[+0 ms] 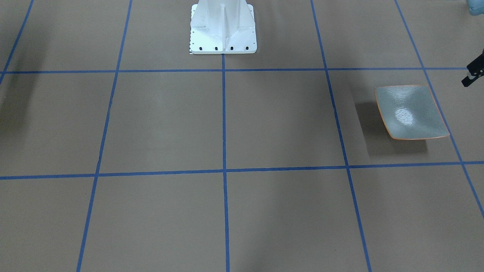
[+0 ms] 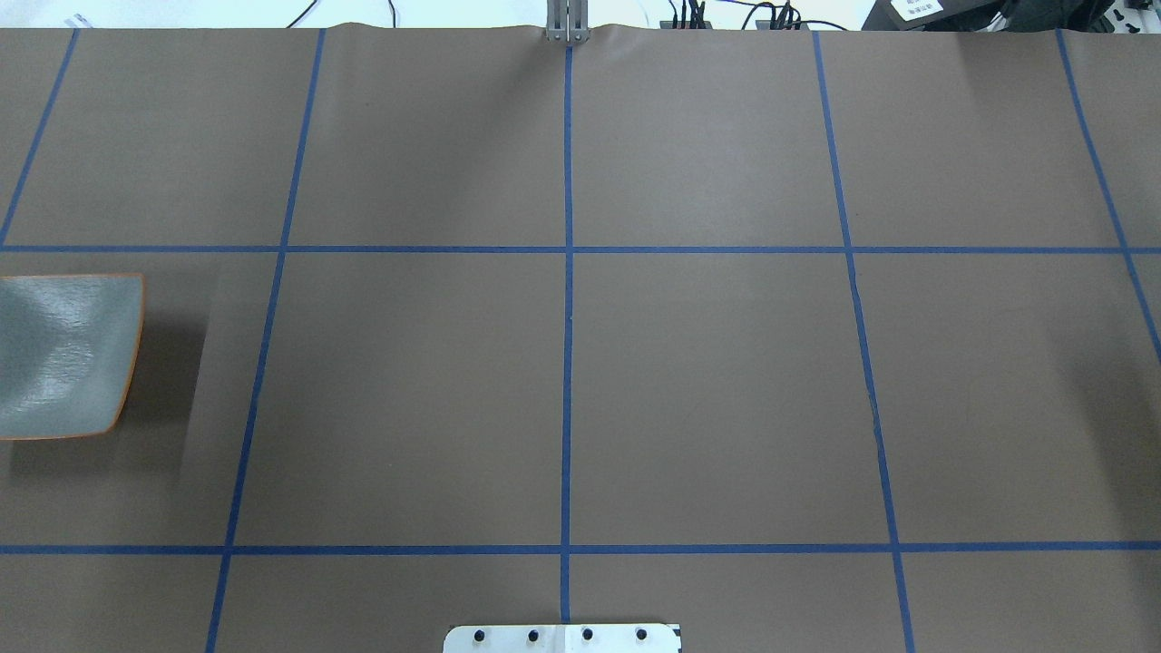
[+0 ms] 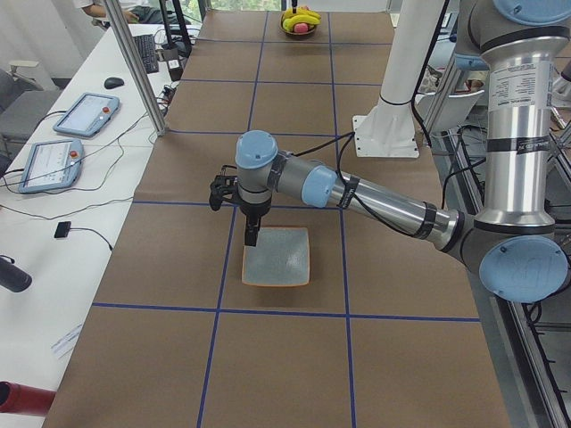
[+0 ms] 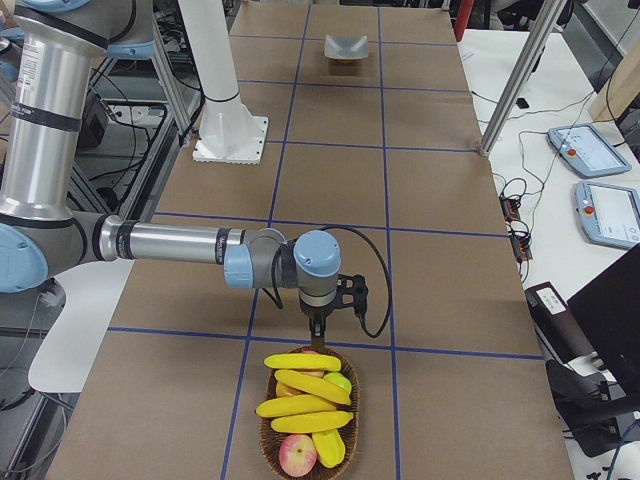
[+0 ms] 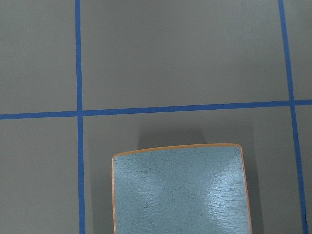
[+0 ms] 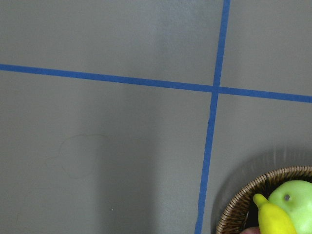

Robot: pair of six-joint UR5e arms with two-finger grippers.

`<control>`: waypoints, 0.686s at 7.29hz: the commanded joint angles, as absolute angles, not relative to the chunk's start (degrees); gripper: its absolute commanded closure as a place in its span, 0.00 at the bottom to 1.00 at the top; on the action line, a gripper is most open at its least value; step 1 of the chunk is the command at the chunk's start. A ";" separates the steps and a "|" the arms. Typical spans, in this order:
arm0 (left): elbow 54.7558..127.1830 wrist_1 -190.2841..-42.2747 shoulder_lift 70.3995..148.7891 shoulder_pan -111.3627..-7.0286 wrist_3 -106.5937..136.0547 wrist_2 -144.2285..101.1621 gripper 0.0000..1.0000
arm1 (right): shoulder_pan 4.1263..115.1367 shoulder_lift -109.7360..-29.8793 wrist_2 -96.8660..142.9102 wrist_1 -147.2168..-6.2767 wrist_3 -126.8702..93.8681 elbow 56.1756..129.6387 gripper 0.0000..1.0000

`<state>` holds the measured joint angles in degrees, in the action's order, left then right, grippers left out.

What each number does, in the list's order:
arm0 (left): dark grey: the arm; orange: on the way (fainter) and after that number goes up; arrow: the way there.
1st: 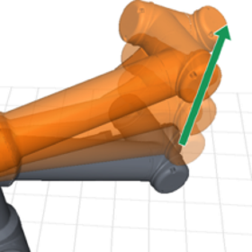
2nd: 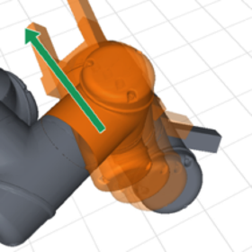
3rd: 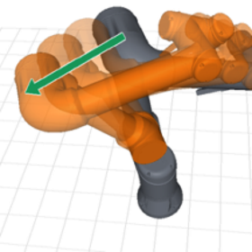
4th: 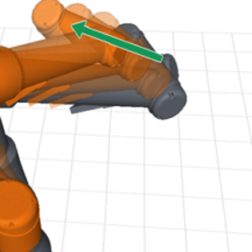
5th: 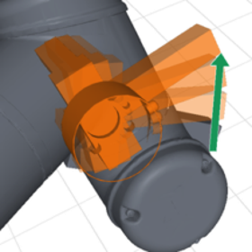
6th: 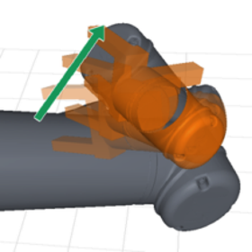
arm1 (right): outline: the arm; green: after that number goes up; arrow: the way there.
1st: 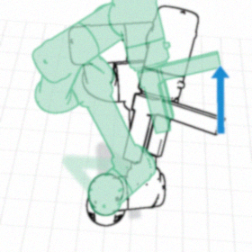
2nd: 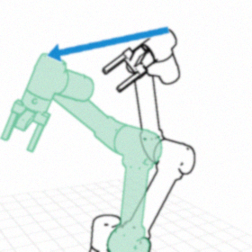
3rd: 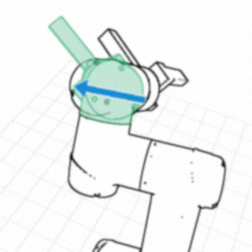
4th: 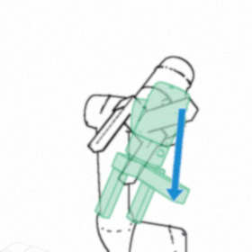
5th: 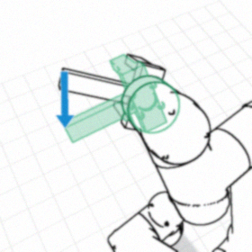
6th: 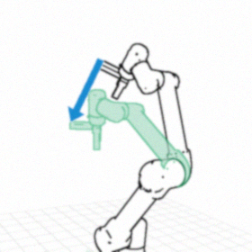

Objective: Transfer all bananas from basket to plate

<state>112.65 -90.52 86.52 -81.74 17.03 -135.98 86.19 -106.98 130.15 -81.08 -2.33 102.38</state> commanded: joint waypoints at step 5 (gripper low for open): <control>112.68 -90.97 86.40 -81.74 17.14 -135.44 0.00 | 86.05 -108.99 130.25 -69.35 -8.22 93.33 0.01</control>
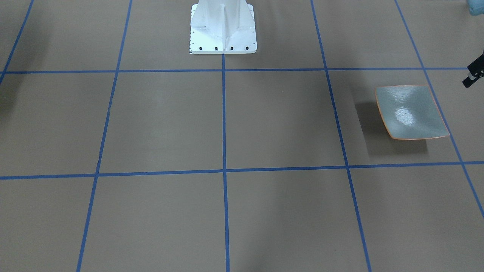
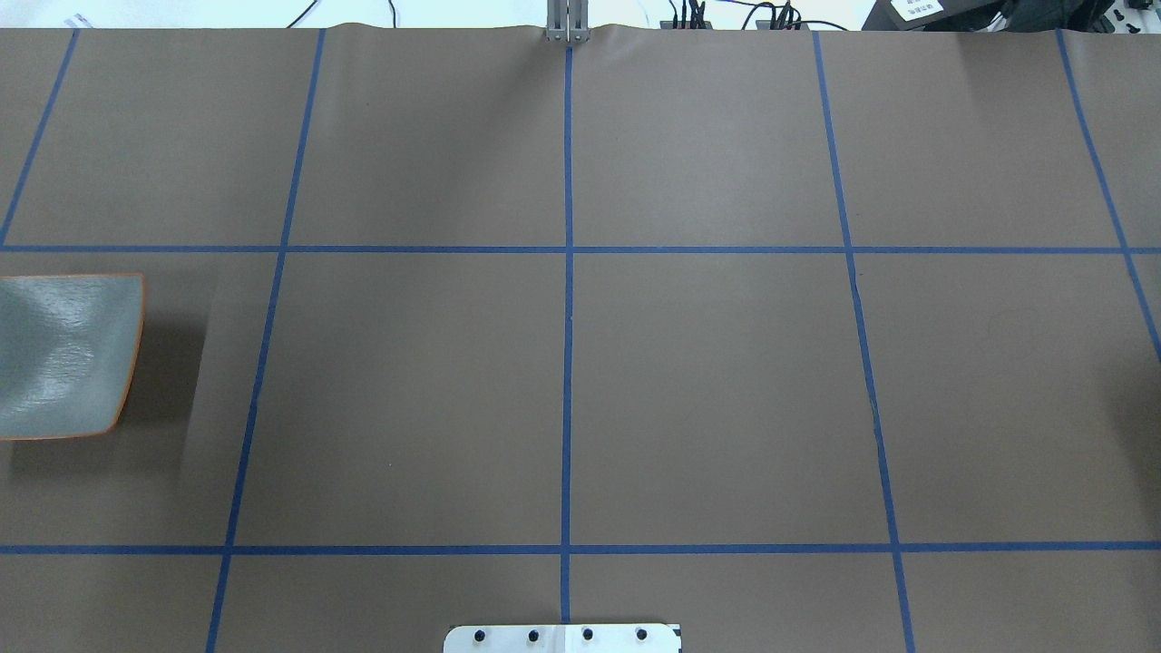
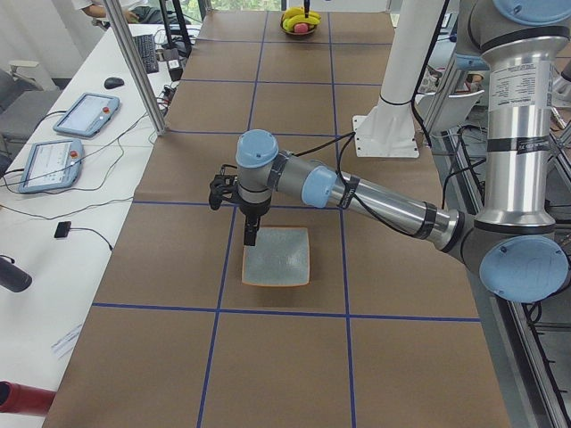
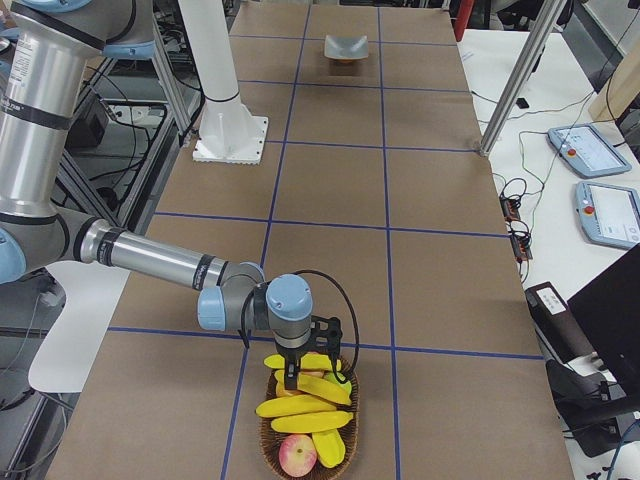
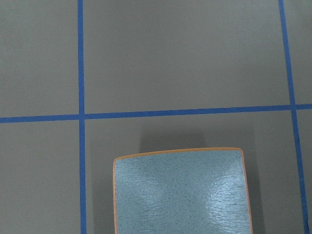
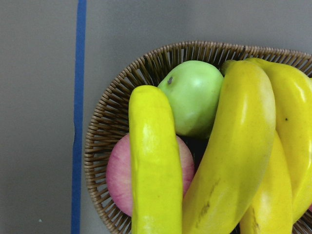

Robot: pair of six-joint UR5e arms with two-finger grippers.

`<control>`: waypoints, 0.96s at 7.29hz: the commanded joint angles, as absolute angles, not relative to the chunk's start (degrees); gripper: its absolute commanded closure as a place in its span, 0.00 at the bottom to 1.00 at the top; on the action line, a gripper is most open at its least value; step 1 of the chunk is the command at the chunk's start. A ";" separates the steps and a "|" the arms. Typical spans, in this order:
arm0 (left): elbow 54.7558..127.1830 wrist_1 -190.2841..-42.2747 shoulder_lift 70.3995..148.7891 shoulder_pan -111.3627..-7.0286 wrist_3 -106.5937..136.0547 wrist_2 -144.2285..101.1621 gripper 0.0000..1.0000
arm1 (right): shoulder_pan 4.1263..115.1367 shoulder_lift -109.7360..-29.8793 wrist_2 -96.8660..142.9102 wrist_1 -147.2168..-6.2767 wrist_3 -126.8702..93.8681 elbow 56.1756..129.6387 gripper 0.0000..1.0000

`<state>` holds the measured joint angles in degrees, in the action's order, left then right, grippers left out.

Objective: Transfer all bananas from basket to plate

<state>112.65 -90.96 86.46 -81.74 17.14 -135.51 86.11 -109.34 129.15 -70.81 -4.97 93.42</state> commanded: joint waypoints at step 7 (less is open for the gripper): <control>112.50 -90.97 86.31 -81.74 17.14 -135.44 0.00 | 85.96 -111.44 135.16 -67.50 -13.19 93.25 0.03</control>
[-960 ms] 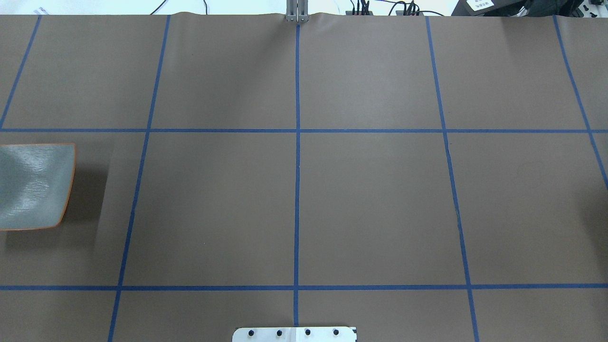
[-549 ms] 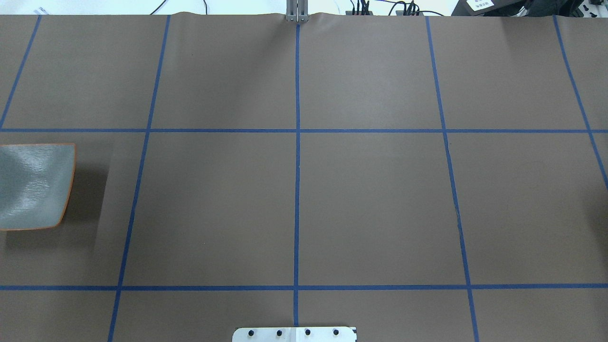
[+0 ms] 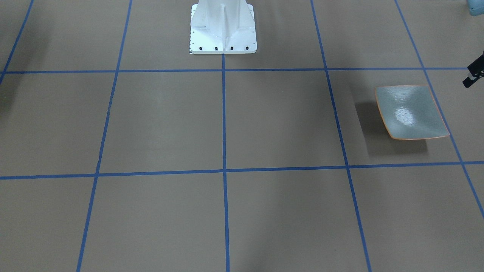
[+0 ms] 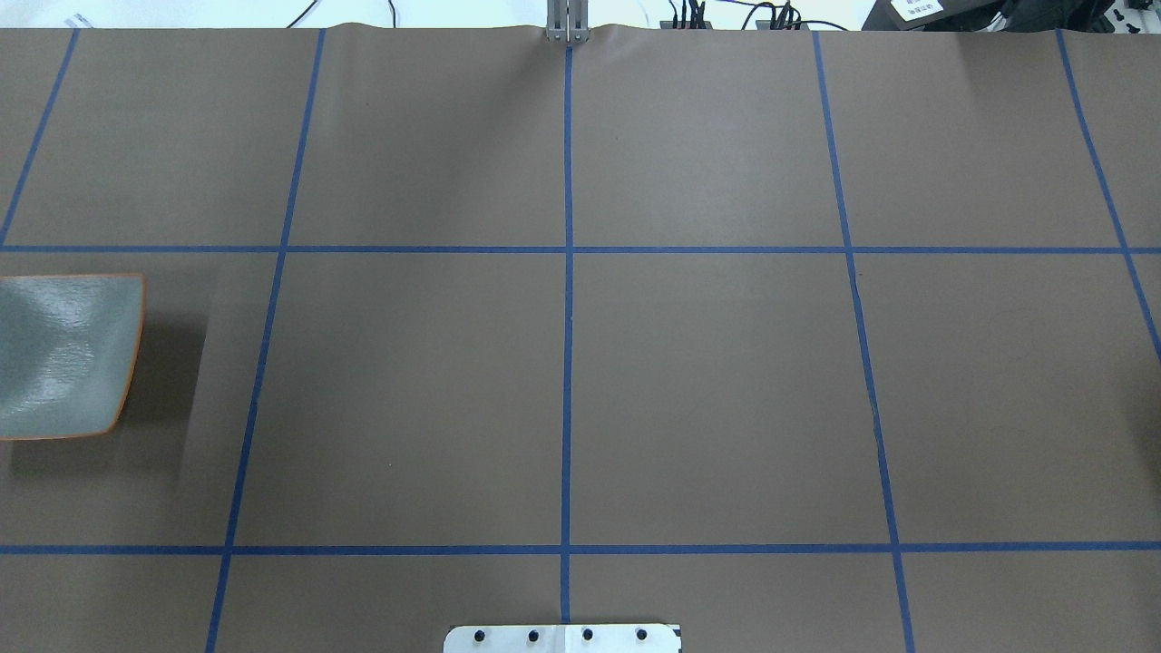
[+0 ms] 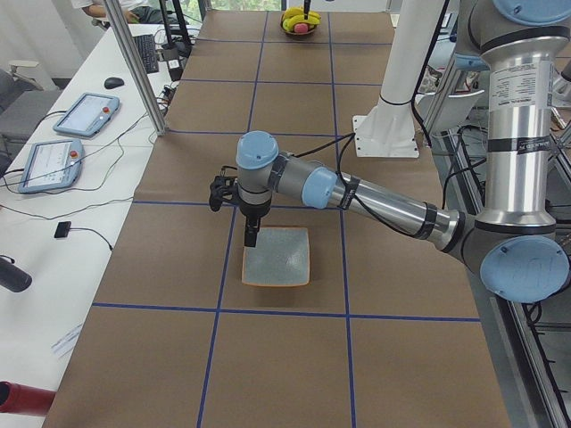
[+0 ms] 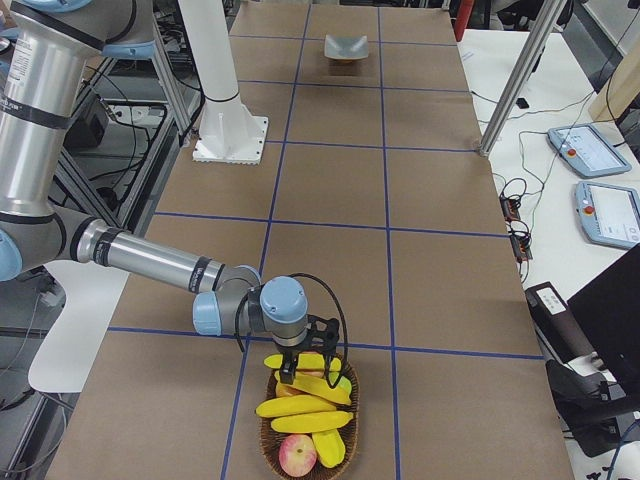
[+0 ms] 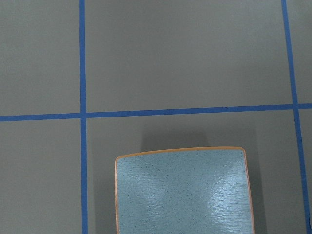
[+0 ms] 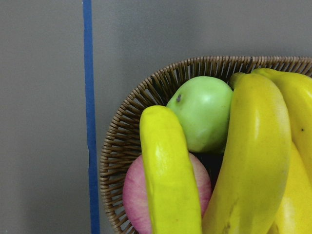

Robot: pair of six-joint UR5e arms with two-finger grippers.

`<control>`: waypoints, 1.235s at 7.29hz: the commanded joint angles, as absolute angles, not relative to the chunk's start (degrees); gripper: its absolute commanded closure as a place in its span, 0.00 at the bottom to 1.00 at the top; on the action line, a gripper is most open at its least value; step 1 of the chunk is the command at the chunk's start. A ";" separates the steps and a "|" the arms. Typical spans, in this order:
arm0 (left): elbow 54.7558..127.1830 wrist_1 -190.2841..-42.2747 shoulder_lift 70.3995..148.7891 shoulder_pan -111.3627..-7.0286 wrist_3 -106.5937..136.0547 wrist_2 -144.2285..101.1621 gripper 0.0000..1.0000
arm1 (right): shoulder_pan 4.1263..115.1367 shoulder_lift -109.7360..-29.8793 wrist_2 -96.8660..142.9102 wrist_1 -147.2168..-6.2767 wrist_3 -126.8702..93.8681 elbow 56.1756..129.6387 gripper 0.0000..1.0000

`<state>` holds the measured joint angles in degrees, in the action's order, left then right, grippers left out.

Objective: Transfer all bananas from basket to plate

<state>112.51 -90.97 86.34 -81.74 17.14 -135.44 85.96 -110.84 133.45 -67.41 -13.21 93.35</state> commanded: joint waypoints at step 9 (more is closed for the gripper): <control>112.68 -90.97 86.40 -81.74 17.23 -135.44 0.00 | 85.96 -112.68 134.82 -62.14 -12.83 90.00 0.37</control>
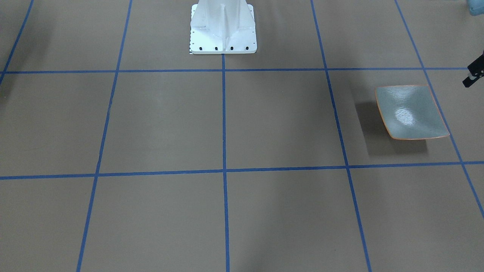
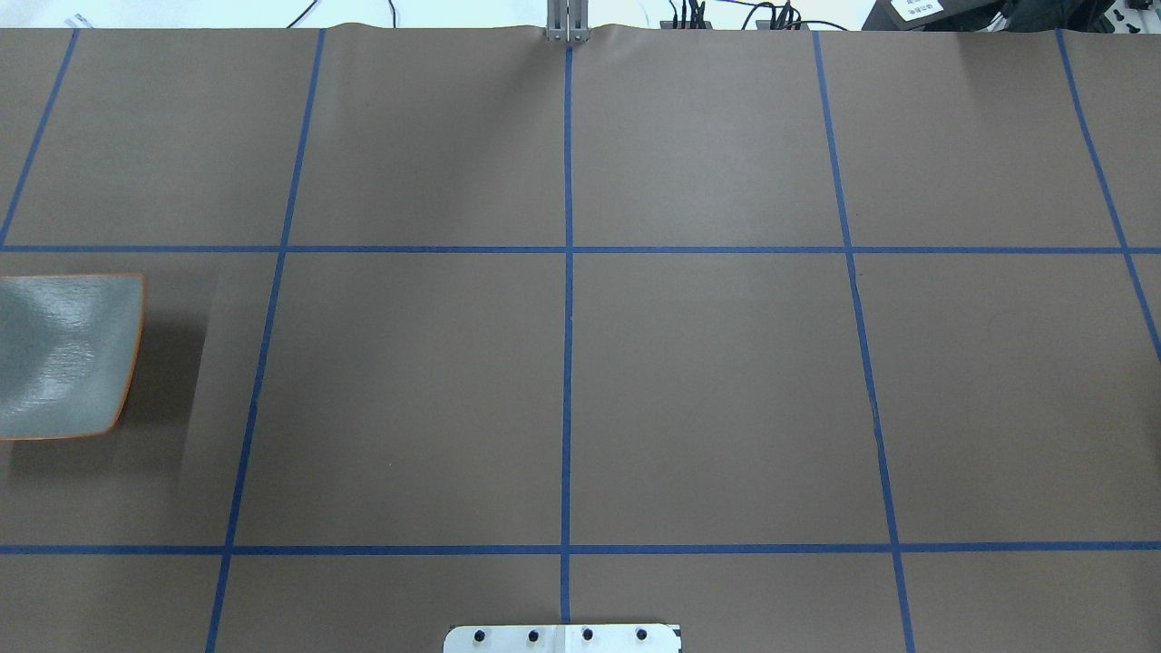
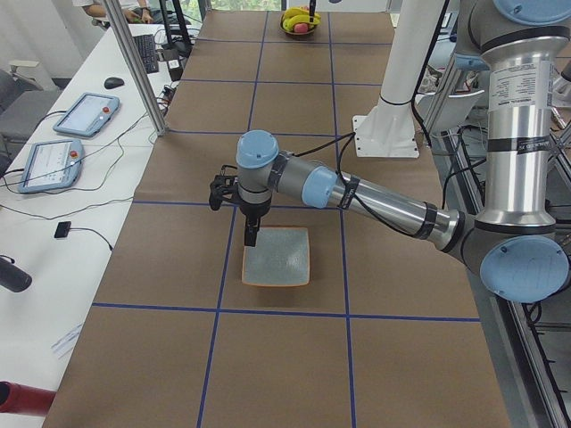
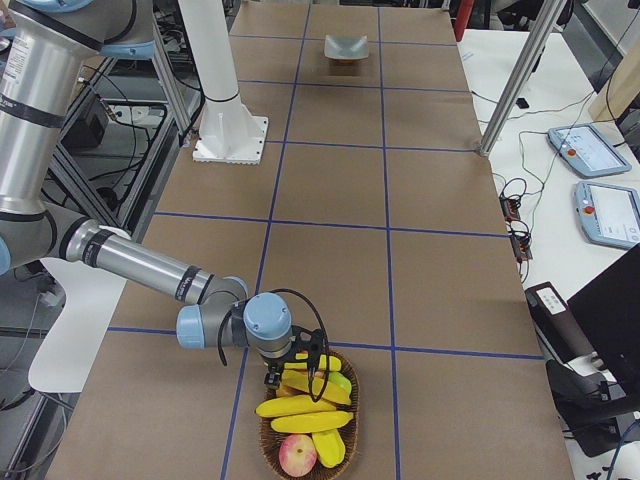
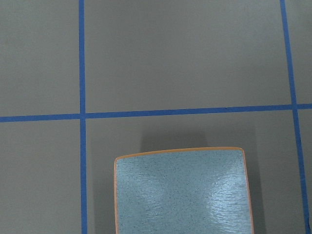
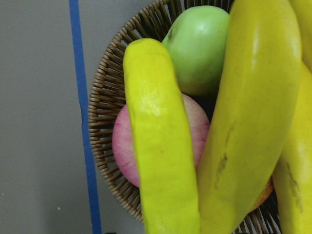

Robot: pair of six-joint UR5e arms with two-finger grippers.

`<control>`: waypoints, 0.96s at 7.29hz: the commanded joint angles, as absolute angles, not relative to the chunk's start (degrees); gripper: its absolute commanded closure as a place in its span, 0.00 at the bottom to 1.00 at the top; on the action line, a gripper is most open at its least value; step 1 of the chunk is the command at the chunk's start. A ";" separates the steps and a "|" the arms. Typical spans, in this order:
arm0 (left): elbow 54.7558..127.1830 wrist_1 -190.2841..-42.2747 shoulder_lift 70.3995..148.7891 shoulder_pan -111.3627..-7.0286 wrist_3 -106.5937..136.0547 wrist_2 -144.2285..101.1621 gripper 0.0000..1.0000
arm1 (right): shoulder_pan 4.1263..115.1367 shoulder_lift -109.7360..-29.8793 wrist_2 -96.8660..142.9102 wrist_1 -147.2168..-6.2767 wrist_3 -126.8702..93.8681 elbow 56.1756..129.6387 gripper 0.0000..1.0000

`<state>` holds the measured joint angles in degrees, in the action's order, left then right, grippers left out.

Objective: Transfer all bananas from basket to plate

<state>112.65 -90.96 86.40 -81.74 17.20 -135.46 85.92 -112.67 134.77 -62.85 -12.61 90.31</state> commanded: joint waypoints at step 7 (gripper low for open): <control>113.29 -90.88 86.40 -81.74 17.31 -135.44 0.00 | 86.39 -112.32 136.05 -62.23 -12.31 94.56 1.00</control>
